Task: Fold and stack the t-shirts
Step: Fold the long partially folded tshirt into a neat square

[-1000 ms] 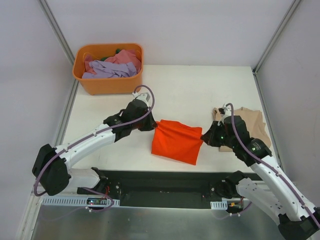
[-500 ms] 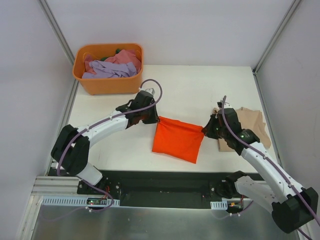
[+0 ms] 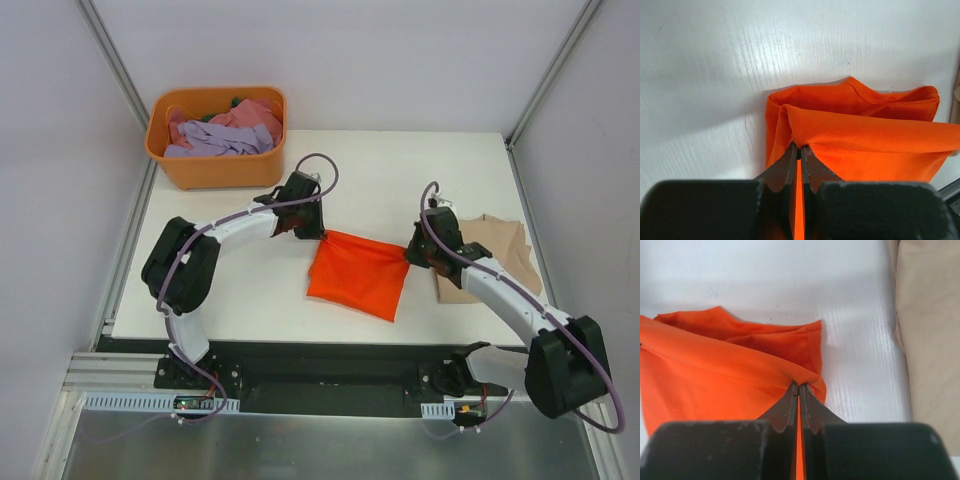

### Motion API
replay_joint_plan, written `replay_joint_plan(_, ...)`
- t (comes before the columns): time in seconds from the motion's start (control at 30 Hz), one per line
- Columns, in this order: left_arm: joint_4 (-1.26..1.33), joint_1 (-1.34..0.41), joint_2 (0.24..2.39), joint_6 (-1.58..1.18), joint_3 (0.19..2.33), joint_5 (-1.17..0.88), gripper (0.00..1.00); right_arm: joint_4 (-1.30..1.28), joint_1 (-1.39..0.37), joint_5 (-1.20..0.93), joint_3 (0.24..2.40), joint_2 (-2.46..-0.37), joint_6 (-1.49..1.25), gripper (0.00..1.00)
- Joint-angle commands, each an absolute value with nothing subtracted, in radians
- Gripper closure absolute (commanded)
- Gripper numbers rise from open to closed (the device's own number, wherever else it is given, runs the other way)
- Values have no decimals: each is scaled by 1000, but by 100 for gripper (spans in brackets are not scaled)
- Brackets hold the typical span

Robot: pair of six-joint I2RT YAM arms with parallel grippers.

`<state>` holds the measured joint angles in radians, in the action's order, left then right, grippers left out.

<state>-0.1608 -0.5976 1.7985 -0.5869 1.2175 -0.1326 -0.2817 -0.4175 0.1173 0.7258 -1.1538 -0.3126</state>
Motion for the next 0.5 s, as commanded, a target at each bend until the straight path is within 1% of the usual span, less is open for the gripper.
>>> replay_joint_plan(0.0,-170,-569,1868,-558,1284,-161,99,-164,-396,190,744,-1253,-288,98)
replay_joint_plan(0.03,-170,-566,1879,-561,1288,-153,98,-154,-396,198,753,-1279,-281,98)
replay_joint_plan(0.07,-173,-563,1885,-561,1293,-138,94,-149,-394,204,761,-1302,-279,97)
replay_joint_plan(0.1,-178,-561,1893,-560,1299,-121,88,-146,-391,204,773,-1327,-276,95)
replay_joint_plan(0.13,-178,-561,1896,-551,1305,-111,86,-141,-388,204,779,-1351,-269,92)
replay_joint_plan(0.17,-181,-558,1901,-540,1313,-92,82,-143,-387,201,793,-1370,-259,88)
replay_joint_plan(0.2,-187,-555,1905,-532,1324,-78,74,-147,-384,189,810,-1390,-255,81)
replay_joint_plan(0.23,-193,-548,1907,-523,1333,-83,66,-161,-382,178,824,-1402,-252,73)
replay_joint_plan(0.27,-198,-542,1904,-517,1339,-92,61,-176,-383,164,839,-1411,-250,69)
replay_joint_plan(0.3,-199,-540,1895,-517,1341,-92,55,-179,-383,149,847,-1413,-250,62)
replay_joint_plan(0.33,-204,-540,1878,-512,1341,-95,46,-181,-382,129,851,-1405,-252,53)
replay_joint_plan(0.37,-204,-540,1856,-514,1335,-100,35,-186,-382,117,853,-1390,-249,44)
replay_joint_plan(0.4,-206,-540,1829,-518,1324,-106,17,-190,-382,111,850,-1362,-249,38)
replay_joint_plan(0.43,-206,-540,1804,-520,1313,-113,1,-196,-382,103,842,-1330,-249,29)
replay_joint_plan(0.47,-206,-541,1772,-525,1296,-121,1,-213,-382,104,833,-1294,-253,20)
